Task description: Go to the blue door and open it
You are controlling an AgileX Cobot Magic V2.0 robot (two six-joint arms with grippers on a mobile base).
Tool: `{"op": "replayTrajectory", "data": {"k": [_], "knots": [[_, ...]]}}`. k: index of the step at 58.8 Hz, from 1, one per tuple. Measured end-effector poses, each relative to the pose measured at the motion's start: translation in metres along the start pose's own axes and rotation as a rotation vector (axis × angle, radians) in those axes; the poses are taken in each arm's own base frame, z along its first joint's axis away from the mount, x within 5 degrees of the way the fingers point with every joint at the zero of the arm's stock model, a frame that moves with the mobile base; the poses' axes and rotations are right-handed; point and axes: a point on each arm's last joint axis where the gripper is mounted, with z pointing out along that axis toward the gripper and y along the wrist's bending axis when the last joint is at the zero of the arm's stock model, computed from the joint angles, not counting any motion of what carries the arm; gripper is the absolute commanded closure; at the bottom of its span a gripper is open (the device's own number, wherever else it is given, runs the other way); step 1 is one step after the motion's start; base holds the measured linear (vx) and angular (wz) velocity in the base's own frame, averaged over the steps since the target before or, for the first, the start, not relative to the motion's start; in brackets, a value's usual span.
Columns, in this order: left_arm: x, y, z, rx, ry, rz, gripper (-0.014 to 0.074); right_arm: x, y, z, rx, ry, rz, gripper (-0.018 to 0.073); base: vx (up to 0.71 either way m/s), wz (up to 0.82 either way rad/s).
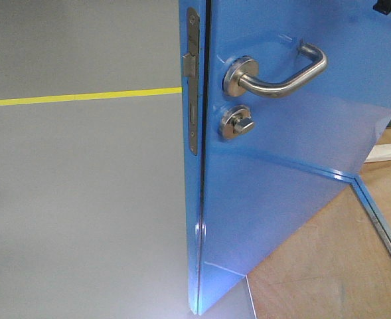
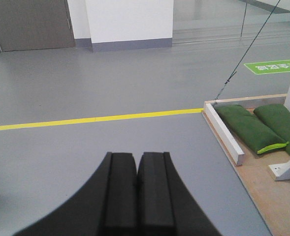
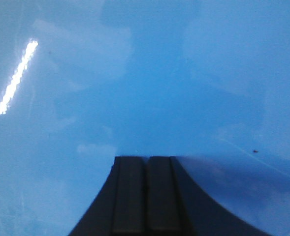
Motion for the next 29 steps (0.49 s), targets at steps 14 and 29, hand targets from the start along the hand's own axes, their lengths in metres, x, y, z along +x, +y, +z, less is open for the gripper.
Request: {"op": "replayTrajectory", "data": {"k": [14,29], "knots": [[0.0000,0.0000,0.0000,0.000,0.000,0.000,0.0524,-0.0019,-0.0017,0.0006,0.008,-0.017,0.005,0.0547,-0.01,0.01],[0.0000,0.0000,0.0000,0.000,0.000,0.000,0.0524,-0.0016,-0.0038,0.0024,0.010,-0.013,0.011,0.0547,-0.11,0.05]]}}
